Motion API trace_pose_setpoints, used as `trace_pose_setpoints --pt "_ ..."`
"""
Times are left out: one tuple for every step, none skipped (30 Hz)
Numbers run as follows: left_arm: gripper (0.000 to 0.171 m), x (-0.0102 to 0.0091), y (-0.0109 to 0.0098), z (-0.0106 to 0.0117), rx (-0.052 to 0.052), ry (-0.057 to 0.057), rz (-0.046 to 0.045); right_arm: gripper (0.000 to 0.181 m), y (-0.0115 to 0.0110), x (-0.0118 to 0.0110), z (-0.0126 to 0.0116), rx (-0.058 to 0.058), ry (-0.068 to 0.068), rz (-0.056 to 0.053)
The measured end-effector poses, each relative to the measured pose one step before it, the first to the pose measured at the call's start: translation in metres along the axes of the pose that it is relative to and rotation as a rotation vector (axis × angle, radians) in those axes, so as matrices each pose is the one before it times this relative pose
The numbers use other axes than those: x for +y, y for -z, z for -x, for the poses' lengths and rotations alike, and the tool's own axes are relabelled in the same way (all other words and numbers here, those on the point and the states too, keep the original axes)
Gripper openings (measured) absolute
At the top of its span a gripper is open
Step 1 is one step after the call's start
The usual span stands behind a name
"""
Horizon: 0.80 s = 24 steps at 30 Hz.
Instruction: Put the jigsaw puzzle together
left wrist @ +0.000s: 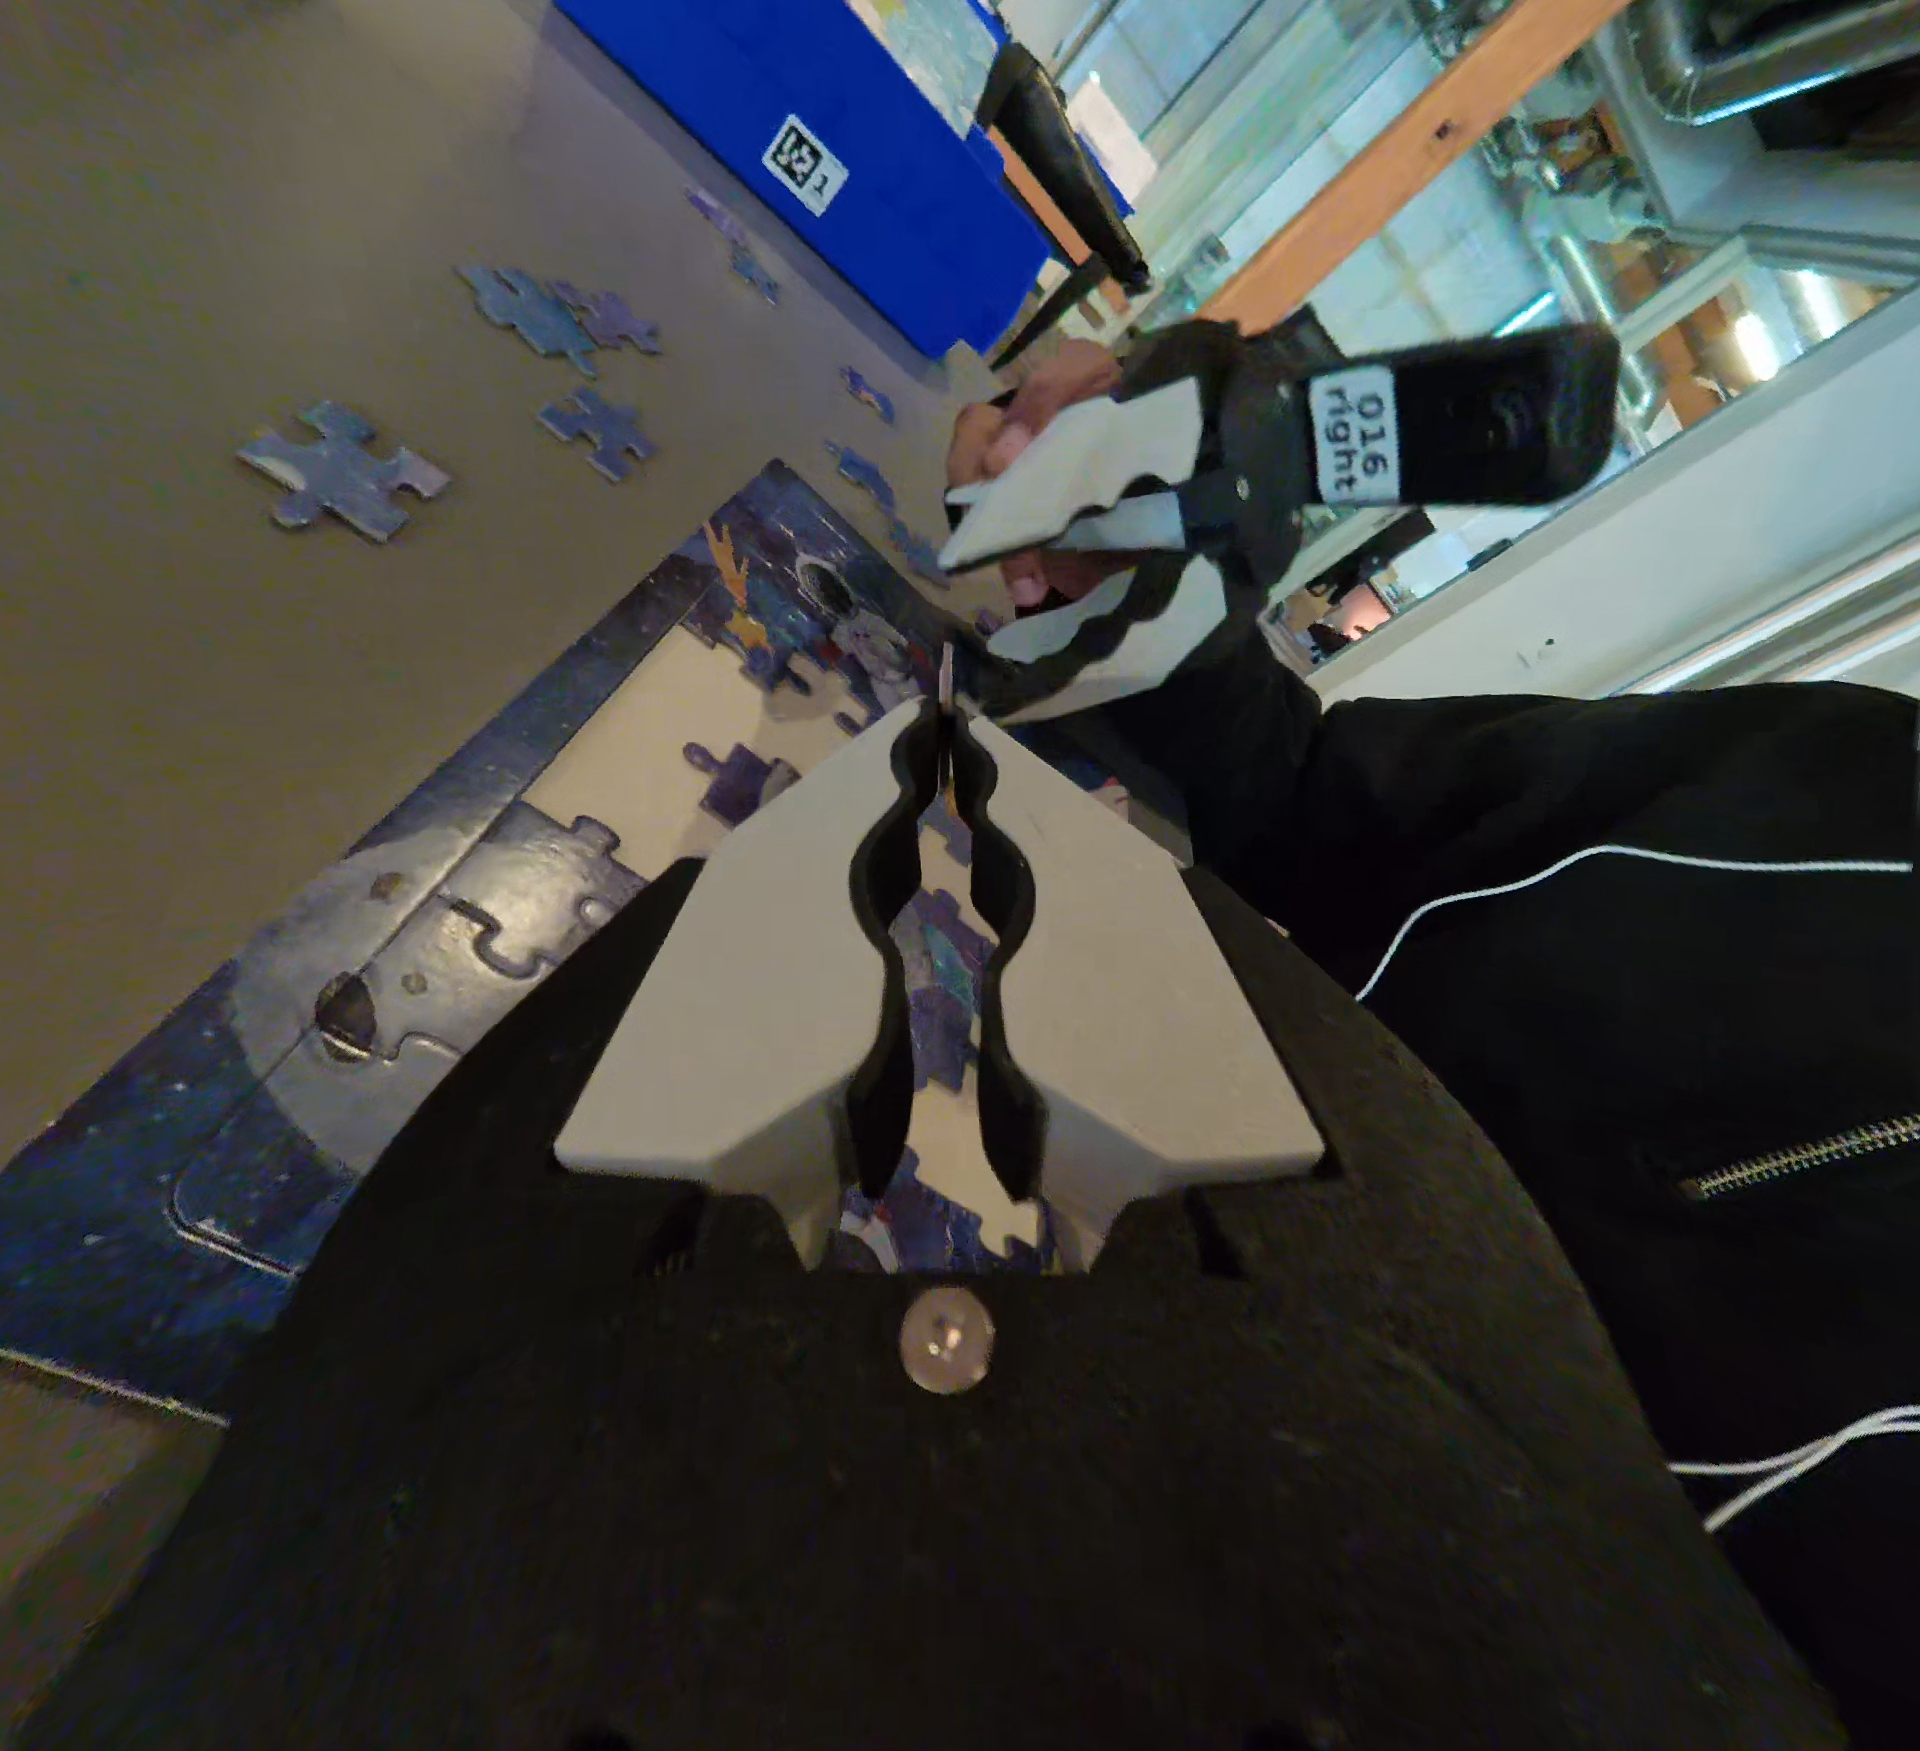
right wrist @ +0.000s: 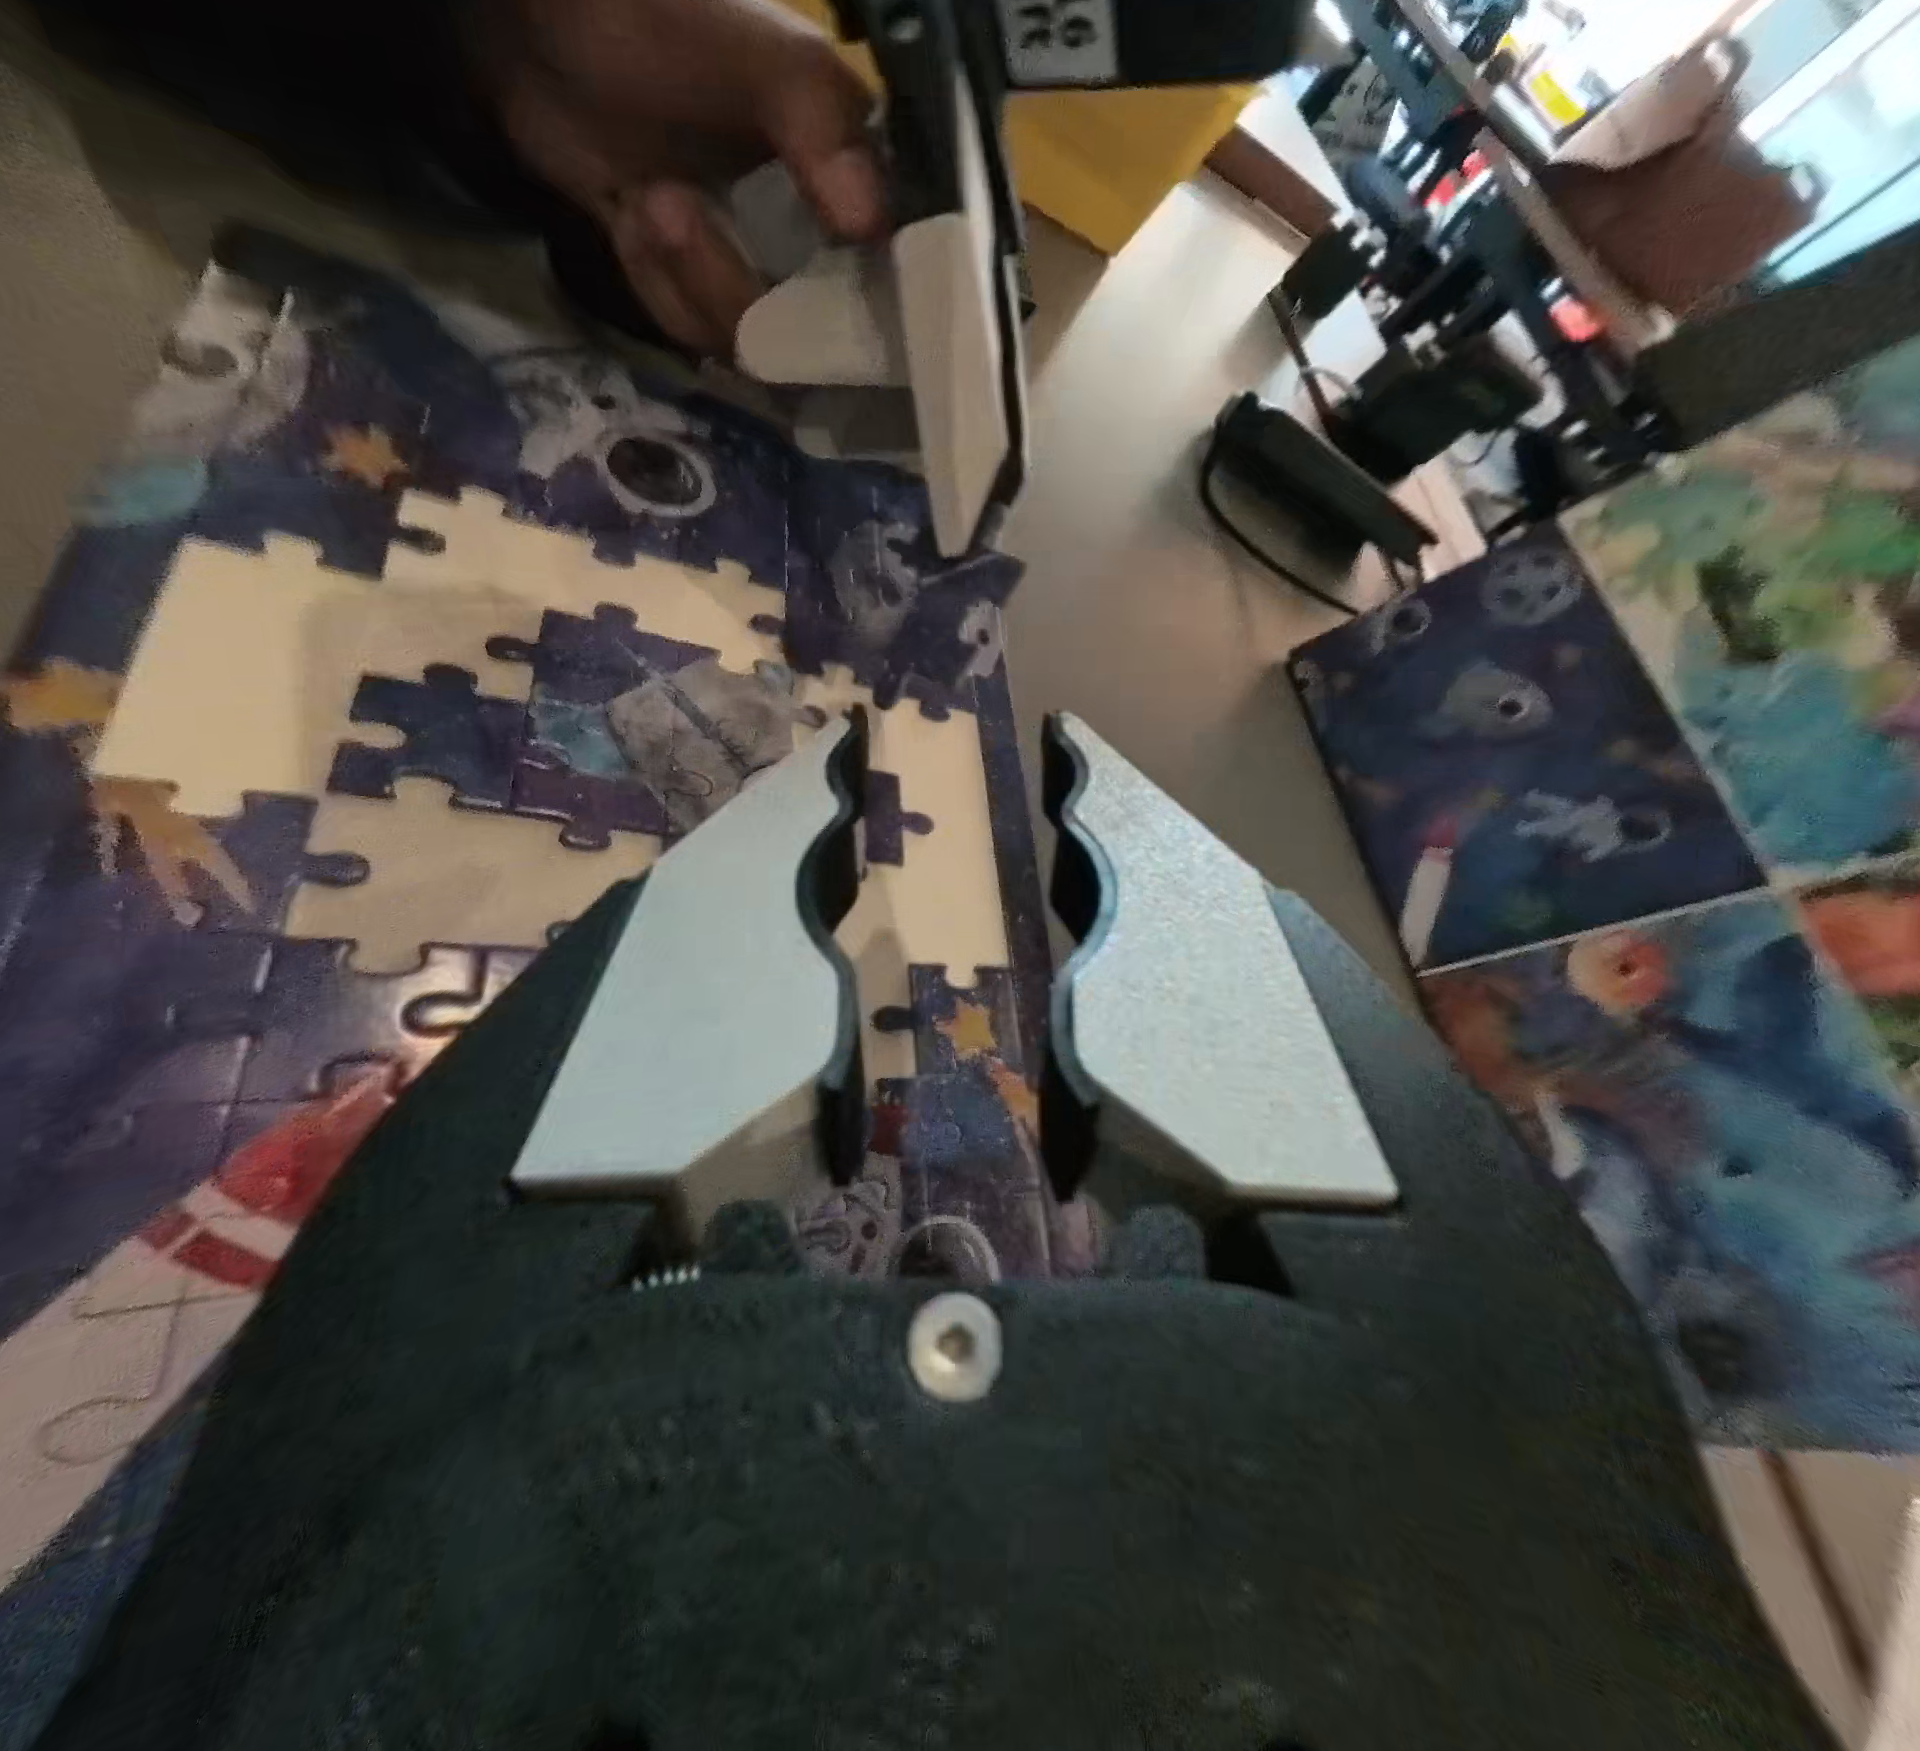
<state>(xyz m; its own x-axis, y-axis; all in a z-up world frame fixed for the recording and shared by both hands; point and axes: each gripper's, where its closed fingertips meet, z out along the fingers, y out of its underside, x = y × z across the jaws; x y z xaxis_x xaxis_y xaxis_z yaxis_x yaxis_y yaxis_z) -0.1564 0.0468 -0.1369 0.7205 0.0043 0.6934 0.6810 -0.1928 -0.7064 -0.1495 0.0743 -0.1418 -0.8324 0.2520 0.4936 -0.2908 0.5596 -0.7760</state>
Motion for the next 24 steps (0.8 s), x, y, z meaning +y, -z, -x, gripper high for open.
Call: trace_pose_setpoints --pt "0.0 0.00197 -0.00074 -0.00016 0.0051 0.0078 0.01097 0.034 -0.00259 -0.00034 0.00449 0.0085 0.0581 0.0153" --pt "0.0 0.00176 -0.00113 -0.00042 0.0064 0.0061 0.01075 0.037 -0.00287 0.00027 0.0045 0.0016 0.0428 0.0176" --pt "0.0 0.00152 -0.00112 -0.0007 0.0054 0.0032 0.0084 0.039 -0.003 0.00125 0.00399 -0.0016 0.032 0.0219" --pt "0.0 0.00166 -0.00135 -0.00074 0.0051 0.0016 0.00949 0.04 -0.00289 0.00224 0.00301 0.0005 0.0293 0.0261" --pt "0.0 0.00185 -0.00133 -0.00047 0.0031 0.002 0.01116 0.039 -0.00241 0.00262 0.00239 0.003 0.0314 0.026" --pt "0.0 0.00138 -0.00126 -0.00002 -0.0001 0.001 0.00794 0.036 -0.00166 0.00236 0.00219 0.003 0.0321 0.0221" --pt "0.0 0.0008 -0.00089 -0.00001 -0.0005 0.0003 0.00425 0.033 -0.00105 0.00148 0.00195 0.003 0.0287 0.0161" --pt "0.0 0.00058 -0.00064 -0.00038 0.0027 0.0012 0.00319 0.03 -0.00081 0.00063 0.00162 0.0019 0.0217 0.0104" --pt "0.0 0.00035 -0.00039 -0.00061 0.0055 0.0029 0.00195 0.028 -0.00057 -0.00013 0.00215 -0.0039 0.0152 0.0059" --pt "0.0 0.00022 -0.00042 -0.00051 0.0059 0.0038 0.00038 0.027 -0.00039 -0.00073 0.00187 -0.0051 0.01 0.0024" --pt "0.0 0.00053 -0.00022 -0.00055 0.0059 0.0033 0.00199 0.026 -0.00029 -0.00111 0.00085 -0.0005 0.0061 0.0001" --pt "0.0 0.00113 -0.00039 -0.00032 0.0041 0.0029 0.0067 0.025 0.00001 -0.00113 0.00025 0.002 0.0031 -0.0018" --pt "0.0 0.00153 -0.00046 -0.00003 0.0016 0.0018 0.00903 0.026 0.00011 -0.00094 -0.00006 0.0014 0.0001 -0.0035" --pt "0.0 0.00113 -0.0007 0.00021 -0.0011 0.0009 0.00691 0.027 0.00021 -0.00083 0.00003 -0.0011 -0.0036 -0.0049" --pt "0.0 0.0002 -0.00056 -0.00003 -0.0006 -0.0011 0.00114 0.027 0.00017 -0.00037 0.00055 -0.0054 -0.0066 -0.0034" --pt "0.0 0.00003 -0.00042 -0.0003 0.0017 0.001 0.00006 0.027 -0.00001 -0.00017 0.00059 -0.0057 -0.0053 -0.002" --pt "0.0 -0.00011 -0.00012 0.00008 0.0003 0.0024 -0.00051 0.025 -0.00006 -0.00013 0.00076 -0.0046 -0.0015 -0.0009" --pt "0.0 -0.00012 -0.00001 0.0005 -0.0014 0.0026 -0.00147 0.025 -0.00023 -0.00019 0.0004 -0.001 0.0005 0.0006" --pt "0.0 0.00006 -0.00001 0.00045 -0.0014 0.0015 -0.00001 0.025 -0.00032 0.00022 0.0002 0.0004 0.0018 0.0034" --pt "0.0 0.00011 -0.00004 0.00108 -0.006 0.0008 -0.00013 0.025 -0.00036 0.00043 0.00013 0.0007 0.0022 0.0043" --pt "0.001 -0.00087 -0.00005 0.00241 -0.0158 0.0012 -0.00581 0.025 -0.0002 0.00038 -0.00023 0.001 -0.0005 0.003" --pt "0.012 -0.00147 -0.00008 0.00283 -0.0207 -0.0012 -0.00958 0.025 -0.00002 0.00041 -0.00065 0.0013 -0.0045 0.0022" --pt "0.02 -0.00112 0.00014 0.00193 -0.0164 -0.006 -0.00664 0.025 0.00021 0.00117 -0.00124 0.0032 -0.0077 0.0026" --pt "0.029 -0.00159 0.00062 0.00198 -0.0179 -0.0084 -0.0084 0.025 0.0003 0.00226 -0.00188 0.0036 -0.0114 0.0041"
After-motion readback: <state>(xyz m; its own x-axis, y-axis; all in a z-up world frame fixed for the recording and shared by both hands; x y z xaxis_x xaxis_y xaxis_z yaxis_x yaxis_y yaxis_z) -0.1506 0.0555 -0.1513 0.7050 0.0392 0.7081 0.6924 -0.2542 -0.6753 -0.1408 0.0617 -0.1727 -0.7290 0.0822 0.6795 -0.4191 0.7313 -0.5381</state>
